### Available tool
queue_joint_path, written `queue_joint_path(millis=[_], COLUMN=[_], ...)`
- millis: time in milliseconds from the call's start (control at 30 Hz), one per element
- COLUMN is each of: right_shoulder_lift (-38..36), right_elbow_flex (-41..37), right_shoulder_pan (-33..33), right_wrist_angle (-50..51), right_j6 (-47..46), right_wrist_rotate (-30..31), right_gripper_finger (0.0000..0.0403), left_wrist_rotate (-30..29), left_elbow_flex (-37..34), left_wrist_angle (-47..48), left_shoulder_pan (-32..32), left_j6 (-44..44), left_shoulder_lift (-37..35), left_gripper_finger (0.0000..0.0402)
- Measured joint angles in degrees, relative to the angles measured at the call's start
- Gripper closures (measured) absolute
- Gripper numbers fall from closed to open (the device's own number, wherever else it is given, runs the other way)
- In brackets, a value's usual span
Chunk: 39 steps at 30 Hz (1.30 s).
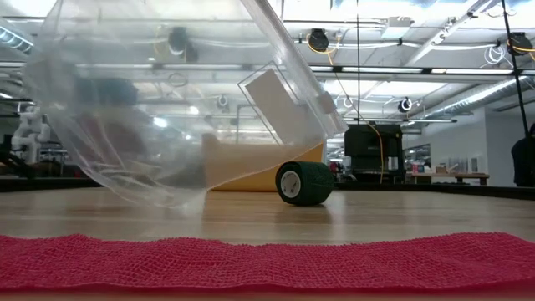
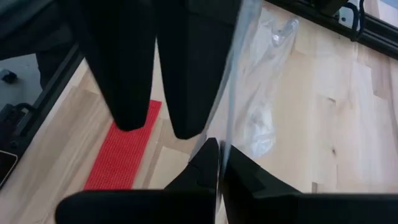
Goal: Roll bandage
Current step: Open the transparent zip bag
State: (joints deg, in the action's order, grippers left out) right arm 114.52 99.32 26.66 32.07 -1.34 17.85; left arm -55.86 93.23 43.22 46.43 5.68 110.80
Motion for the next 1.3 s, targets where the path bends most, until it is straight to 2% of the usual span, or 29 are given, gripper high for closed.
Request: queue_joint_path(millis=[100,467,767,1033,1300], right_shoulder_lift=[0.0,0.0,0.0,0.0,0.0], right_elbow_flex=[0.0,0.0,0.0,0.0,0.0], right_shoulder_pan=[0.1,0.0,0.0,0.1,0.1], right_wrist_angle=[0.0,0.9,2.3,3.0,3.6], right_j6=[0.0,-0.8,-1.0,-1.2,-2.1], right_wrist_rotate=[0.0,-3.2,-5.0,-6.2,-6.1], right_gripper_finger=[0.0403,0.0403,0.0403,0.0403,0.0403], left_wrist_rotate=[1.4,0.4,4.4,4.6,5.1], left_elbow_flex=[0.0,0.0,0.0,0.0,0.0], left_wrist_angle=[0.8,2.3,1.2,-5.0,-5.8], left_shoulder_pan=[0.0,-0.5,-1.8,-0.5,-1.1], left_j6=[0.0,-0.6,-9.3,-16.7,-16.9], left_shoulder_lift=[0.0,0.0,0.0,0.0,0.1], left_gripper_finger=[0.0262,0.0262,0.0262,0.0262,0.0262])
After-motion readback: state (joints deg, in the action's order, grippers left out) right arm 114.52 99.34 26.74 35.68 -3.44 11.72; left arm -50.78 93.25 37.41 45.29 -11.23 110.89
